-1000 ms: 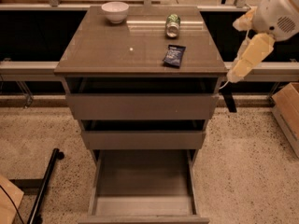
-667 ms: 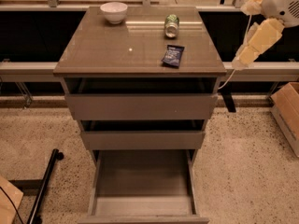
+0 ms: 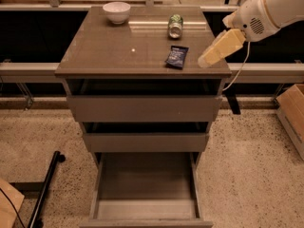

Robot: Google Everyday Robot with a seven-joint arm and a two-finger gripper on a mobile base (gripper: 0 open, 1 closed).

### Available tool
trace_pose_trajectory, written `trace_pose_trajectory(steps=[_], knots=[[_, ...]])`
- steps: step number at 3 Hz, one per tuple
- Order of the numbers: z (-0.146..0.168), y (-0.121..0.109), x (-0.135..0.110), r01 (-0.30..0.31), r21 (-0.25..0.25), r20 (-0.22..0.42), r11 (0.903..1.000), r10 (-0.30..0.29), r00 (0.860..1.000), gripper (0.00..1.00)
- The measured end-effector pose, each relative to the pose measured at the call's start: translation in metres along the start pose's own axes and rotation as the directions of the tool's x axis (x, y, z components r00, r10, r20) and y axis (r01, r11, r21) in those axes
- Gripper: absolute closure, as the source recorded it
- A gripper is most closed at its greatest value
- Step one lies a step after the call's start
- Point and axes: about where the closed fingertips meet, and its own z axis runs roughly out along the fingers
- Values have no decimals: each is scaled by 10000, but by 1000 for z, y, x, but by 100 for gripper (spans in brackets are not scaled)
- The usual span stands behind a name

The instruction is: Place rxbar blueberry into bottom drawer

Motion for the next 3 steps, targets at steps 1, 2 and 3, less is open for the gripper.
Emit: trace_pose_trajectory(steps=[1, 2, 3], knots=[[51, -32, -13, -1212, 510, 793, 9913, 1169, 9900, 0], [126, -69, -8, -2546, 593, 895, 9652, 2488, 9644, 0], [126, -69, -7, -2546, 589, 898, 9653, 2489, 9644, 0]])
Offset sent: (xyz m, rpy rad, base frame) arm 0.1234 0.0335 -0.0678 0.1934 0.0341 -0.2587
